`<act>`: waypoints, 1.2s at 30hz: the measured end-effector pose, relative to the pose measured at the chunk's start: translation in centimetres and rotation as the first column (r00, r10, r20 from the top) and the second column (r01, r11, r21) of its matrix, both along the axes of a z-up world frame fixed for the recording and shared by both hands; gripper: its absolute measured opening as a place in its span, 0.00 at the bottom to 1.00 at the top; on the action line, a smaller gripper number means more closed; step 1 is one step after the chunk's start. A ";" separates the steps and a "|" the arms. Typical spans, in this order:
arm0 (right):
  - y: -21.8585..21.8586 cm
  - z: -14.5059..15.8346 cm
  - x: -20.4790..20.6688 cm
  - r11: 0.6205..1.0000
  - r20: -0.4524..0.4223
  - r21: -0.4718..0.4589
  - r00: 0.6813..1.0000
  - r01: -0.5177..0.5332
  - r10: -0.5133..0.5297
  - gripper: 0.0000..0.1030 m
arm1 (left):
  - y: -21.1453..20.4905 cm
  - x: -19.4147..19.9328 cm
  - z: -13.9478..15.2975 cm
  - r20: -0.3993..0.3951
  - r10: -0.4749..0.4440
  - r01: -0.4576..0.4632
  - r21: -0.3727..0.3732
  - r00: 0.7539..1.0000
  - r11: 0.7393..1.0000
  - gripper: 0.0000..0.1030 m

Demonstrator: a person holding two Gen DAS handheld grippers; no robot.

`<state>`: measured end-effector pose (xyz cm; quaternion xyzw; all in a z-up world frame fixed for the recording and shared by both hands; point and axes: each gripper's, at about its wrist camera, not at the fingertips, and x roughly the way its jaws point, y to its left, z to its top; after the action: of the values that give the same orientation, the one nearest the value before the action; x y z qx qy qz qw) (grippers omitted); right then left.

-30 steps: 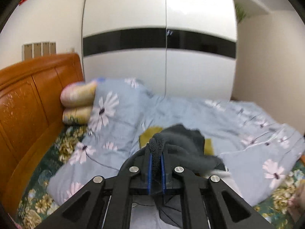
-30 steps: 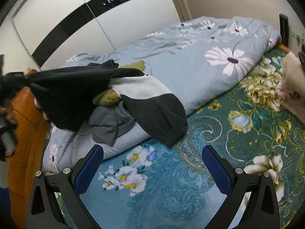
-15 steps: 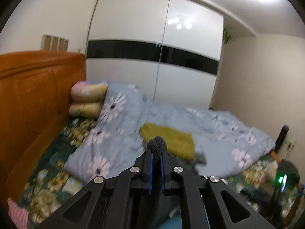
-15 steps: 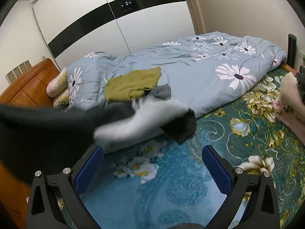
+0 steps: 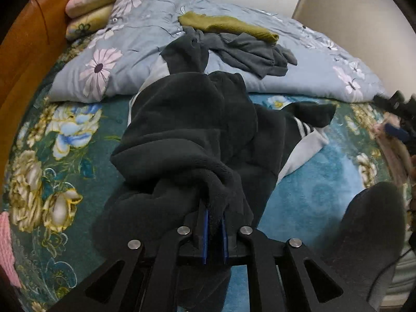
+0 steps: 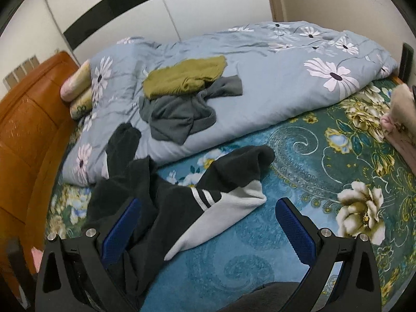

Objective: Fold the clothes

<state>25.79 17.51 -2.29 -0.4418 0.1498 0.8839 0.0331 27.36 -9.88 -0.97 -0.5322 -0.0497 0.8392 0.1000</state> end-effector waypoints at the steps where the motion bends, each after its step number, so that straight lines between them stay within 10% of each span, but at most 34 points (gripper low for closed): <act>1: -0.4 -0.3 -0.2 1.000 0.005 0.007 1.000 -0.006 0.006 1.00 | -0.5 0.0 0.5 -0.001 -0.007 0.007 0.024 1.000 1.000 0.18; 4: -1.2 -1.1 -0.8 1.000 0.015 -0.003 1.000 -0.013 0.013 1.00 | -2.9 0.1 2.7 -0.040 -0.011 0.014 0.068 0.999 0.998 0.55; 9: -1.7 -2.7 -2.0 0.997 0.027 -0.073 1.000 0.012 -0.010 1.00 | -5.5 -0.2 6.0 -0.149 0.029 -0.020 0.060 0.988 0.998 0.69; 18: 1.3 -4.2 -2.1 0.966 0.020 -0.219 0.990 0.138 -0.137 1.00 | 7.8 -6.4 -0.1 0.003 -0.083 0.082 0.112 0.997 0.990 0.70; 26: 8.0 -3.0 0.8 0.929 -0.009 -0.239 0.956 0.282 -0.293 1.00 | 21.2 -10.1 -9.7 0.096 -0.276 0.292 -0.271 0.956 0.917 0.70; 36: 10.4 -4.0 2.6 0.898 0.006 -0.307 0.944 0.316 -0.330 1.00 | 24.3 -8.6 -13.5 0.156 -0.331 0.366 -0.359 0.931 0.859 0.73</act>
<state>28.36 27.87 -6.25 -0.3900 0.3559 0.8424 0.1074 18.75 14.41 -14.44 -0.5782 0.2073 0.7762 0.1423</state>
